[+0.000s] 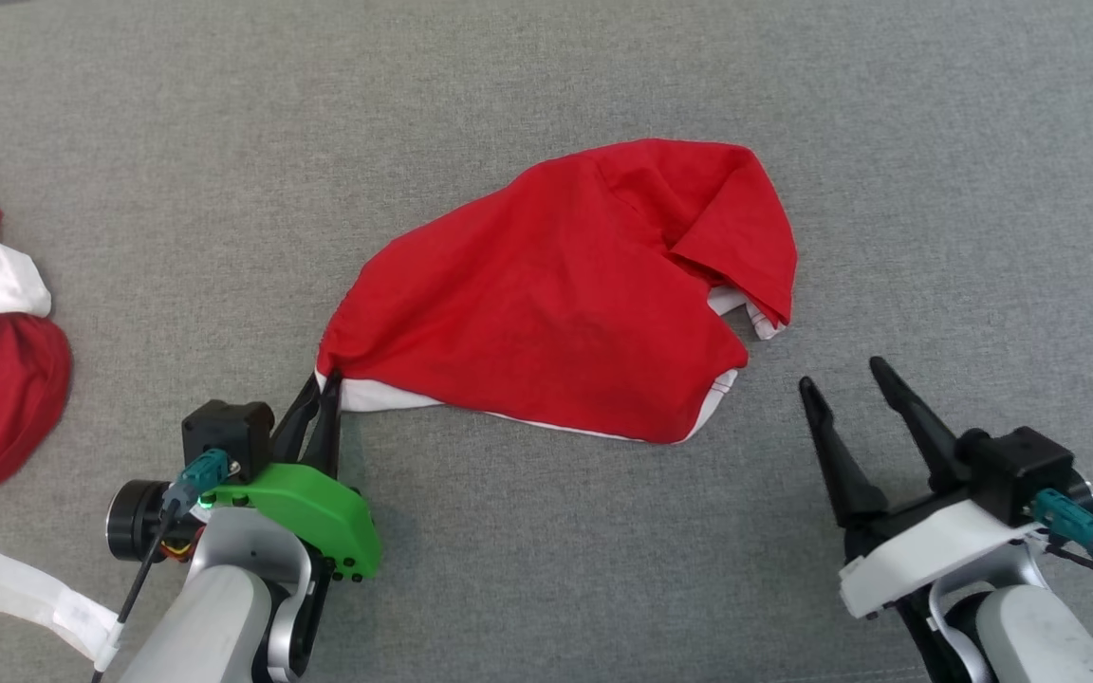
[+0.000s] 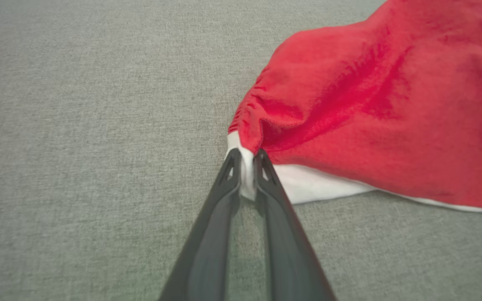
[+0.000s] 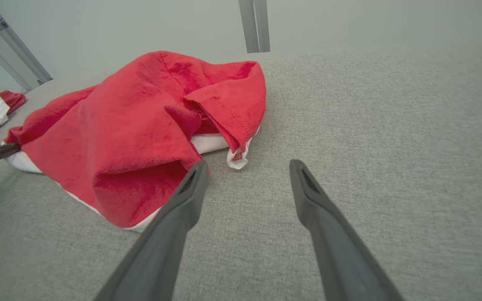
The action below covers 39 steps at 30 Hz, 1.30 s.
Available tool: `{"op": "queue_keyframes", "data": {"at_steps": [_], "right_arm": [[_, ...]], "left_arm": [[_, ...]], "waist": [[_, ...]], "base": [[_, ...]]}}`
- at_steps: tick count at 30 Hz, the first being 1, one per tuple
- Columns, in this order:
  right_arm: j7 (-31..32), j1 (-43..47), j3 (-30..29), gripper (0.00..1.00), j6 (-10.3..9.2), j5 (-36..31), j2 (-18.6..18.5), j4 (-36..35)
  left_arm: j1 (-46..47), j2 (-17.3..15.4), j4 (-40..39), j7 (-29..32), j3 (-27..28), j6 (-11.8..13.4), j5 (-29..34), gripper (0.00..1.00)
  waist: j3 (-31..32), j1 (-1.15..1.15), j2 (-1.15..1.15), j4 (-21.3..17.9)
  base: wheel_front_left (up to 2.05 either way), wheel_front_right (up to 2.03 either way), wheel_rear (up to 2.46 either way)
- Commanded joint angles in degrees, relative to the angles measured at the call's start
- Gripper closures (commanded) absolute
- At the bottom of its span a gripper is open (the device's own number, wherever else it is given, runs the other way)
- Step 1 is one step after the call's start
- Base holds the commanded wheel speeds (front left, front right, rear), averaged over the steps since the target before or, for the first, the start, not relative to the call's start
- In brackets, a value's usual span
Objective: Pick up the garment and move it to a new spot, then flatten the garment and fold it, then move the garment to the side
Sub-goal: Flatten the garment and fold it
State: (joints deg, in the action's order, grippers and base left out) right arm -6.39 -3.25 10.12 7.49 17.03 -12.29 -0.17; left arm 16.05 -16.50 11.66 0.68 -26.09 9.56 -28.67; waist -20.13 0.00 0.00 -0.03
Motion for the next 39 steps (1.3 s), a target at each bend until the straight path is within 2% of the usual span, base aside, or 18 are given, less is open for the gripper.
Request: {"op": "queue_keyframes", "data": {"at_steps": [1,7,13,14,15,16,20,24,33,39], "right_arm": [[0.0,-1.5,1.6,0.00,0.01,0.6,-0.4,1.2],[-1.1,-6.4,8.4,0.00,0.01,3.0,-0.3,8.1],[-2.4,-11.0,11.1,0.00,0.01,4.4,-0.1,16.1],[-2.8,-11.5,11.4,0.36,0.01,4.7,-0.1,17.2],[-3.1,-11.9,11.8,0.80,0.01,4.9,-0.1,18.2],[-3.5,-12.1,12.2,1.00,0.01,5.3,-0.2,18.6],[-5.9,-12.2,12.1,1.00,-0.01,6.4,-1.3,17.7],[-8.0,-11.1,9.8,1.00,-0.01,6.5,-2.5,12.7],[-8.7,-11.1,-1.8,1.00,-0.01,1.5,-4.2,-4.7],[-5.9,-15.7,-9.3,1.00,-0.04,-2.2,-6.6,-15.6]], "left_arm": [[1.1,0.1,0.4,-0.4,0.0,-0.3,-0.3,1.00],[2.6,1.1,0.5,-1.5,-0.8,-0.7,0.2,1.00],[3.4,1.8,0.2,-2.5,-1.3,-0.8,0.5,1.00],[3.5,1.9,0.1,-2.8,-1.4,-0.8,0.5,1.00],[3.5,2.0,-0.1,-3.2,-1.4,-0.8,0.5,1.00],[3.3,2.1,-0.3,-3.5,-1.3,-0.8,0.4,1.00],[3.1,1.9,-2.1,-5.7,-0.6,0.3,1.0,1.00],[3.4,1.2,-6.0,-7.6,0.1,1.6,2.2,1.00],[7.8,-1.4,-19.3,-7.1,1.2,3.1,5.2,1.00],[15.2,-3.1,-27.5,-3.5,1.1,2.2,7.7,1.00]], "waist": [[-0.7,0.00,0.00,0.2],[-2.0,0.00,0.00,1.7],[-2.8,0.00,0.00,2.9],[-2.9,0.00,0.00,3.0],[-2.9,0.00,0.00,3.1],[-2.9,0.00,0.00,3.2],[-2.4,0.00,0.00,3.1],[-0.9,0.00,0.00,2.7],[4.7,0.00,0.00,0.9],[8.0,0.00,0.00,-0.2]], "base": [[0.00,0.00,0.00],[0.00,0.00,0.00],[0.00,0.00,0.00],[0.00,0.00,0.00],[0.00,0.00,0.00],[0.00,0.00,0.00],[0.00,0.00,0.00],[0.00,0.00,0.00],[0.00,0.00,0.00],[0.00,0.00,0.00]]}}
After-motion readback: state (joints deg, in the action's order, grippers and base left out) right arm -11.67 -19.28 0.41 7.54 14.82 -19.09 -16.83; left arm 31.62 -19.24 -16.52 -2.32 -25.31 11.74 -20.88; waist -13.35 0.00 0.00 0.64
